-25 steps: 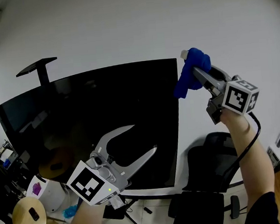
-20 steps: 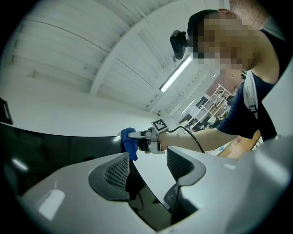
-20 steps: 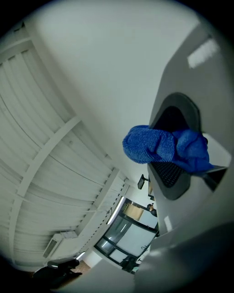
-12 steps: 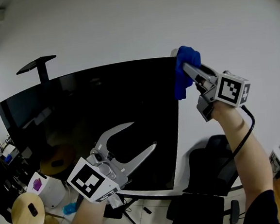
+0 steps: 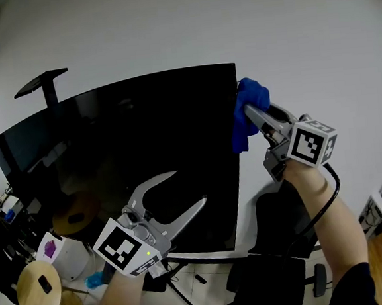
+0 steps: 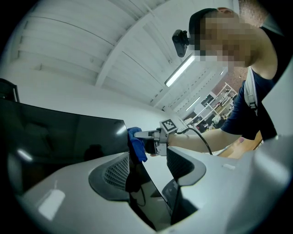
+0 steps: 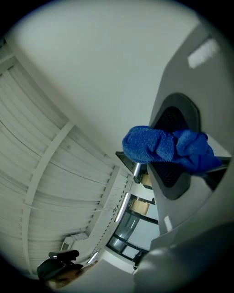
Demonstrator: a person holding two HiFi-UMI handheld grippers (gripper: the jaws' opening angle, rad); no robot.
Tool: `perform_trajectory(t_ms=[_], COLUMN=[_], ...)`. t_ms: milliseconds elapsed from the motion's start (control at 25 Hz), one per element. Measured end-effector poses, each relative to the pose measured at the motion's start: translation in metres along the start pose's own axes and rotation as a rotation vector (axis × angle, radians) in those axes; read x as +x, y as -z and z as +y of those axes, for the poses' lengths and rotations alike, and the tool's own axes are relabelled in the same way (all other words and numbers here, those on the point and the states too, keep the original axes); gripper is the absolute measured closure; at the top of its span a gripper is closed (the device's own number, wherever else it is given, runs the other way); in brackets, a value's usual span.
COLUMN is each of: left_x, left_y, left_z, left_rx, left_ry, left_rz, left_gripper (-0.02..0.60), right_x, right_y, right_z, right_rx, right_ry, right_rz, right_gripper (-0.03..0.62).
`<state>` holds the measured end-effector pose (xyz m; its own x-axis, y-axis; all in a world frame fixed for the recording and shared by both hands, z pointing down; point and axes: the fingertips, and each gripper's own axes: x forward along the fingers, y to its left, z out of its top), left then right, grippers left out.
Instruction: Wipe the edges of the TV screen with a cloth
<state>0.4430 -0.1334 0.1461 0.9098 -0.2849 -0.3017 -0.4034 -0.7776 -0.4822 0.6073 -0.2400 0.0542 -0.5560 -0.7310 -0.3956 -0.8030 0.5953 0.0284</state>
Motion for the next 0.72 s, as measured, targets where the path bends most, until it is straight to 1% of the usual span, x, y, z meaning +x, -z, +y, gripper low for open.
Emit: perform_trajectory(t_ms=[120,200,600,720], left_x=[-0.006,-0.009,-0.023,-0.027], left_y=[0.016,0.026,0.087,0.112], left_z=[-0.006,-0.009,-0.037,-0.045], left_rx=[-0.016,-0.027,-0.128,-0.152], left_ry=[-0.003,-0.003,0.002,0.001], left_rz=[0.005,0.014,0.072,0.094], left_gripper=[0.337,0.337,0.337,0.337], right_x=[-0.013,-0.02,-0.056,-0.067], right_y=[0.027,0.046,0.132,0.156], right_z=[0.007,0.009,0.005,0.003], right_rx=[-0.034,-0.034,0.093,0.133], right_ry=[0.02,0.032,0.082,0.093], right_rz=[0.025,0.037,0.078,0.089], right_gripper=[0.414,0.414,0.414,0.414])
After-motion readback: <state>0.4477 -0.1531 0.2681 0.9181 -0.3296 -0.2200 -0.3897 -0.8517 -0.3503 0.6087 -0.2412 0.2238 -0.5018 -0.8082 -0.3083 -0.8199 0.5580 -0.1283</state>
